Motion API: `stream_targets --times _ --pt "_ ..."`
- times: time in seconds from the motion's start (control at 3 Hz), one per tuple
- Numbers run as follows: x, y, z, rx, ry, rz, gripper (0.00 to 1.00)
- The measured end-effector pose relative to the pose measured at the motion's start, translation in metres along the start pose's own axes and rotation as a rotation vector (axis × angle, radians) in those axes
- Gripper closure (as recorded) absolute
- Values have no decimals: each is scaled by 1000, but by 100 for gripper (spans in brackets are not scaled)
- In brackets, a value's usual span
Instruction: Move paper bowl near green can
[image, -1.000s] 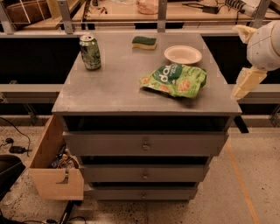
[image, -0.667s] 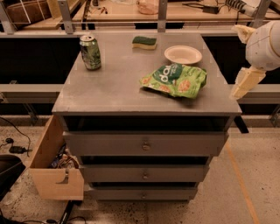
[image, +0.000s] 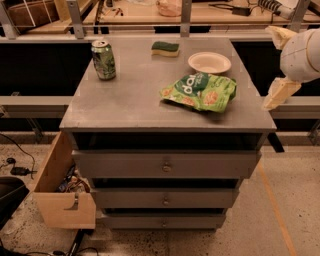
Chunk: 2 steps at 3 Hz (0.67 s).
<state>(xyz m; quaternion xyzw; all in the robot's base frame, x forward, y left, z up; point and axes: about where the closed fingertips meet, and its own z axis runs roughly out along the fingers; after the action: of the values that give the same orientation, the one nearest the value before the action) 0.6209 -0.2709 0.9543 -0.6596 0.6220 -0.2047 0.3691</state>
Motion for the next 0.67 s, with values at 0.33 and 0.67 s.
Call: stream_targets --times 0.33,0.67 --pt "22 -16 25 41 -21 -132 0" --pt "39 -27 43 48 -13 -219 0"
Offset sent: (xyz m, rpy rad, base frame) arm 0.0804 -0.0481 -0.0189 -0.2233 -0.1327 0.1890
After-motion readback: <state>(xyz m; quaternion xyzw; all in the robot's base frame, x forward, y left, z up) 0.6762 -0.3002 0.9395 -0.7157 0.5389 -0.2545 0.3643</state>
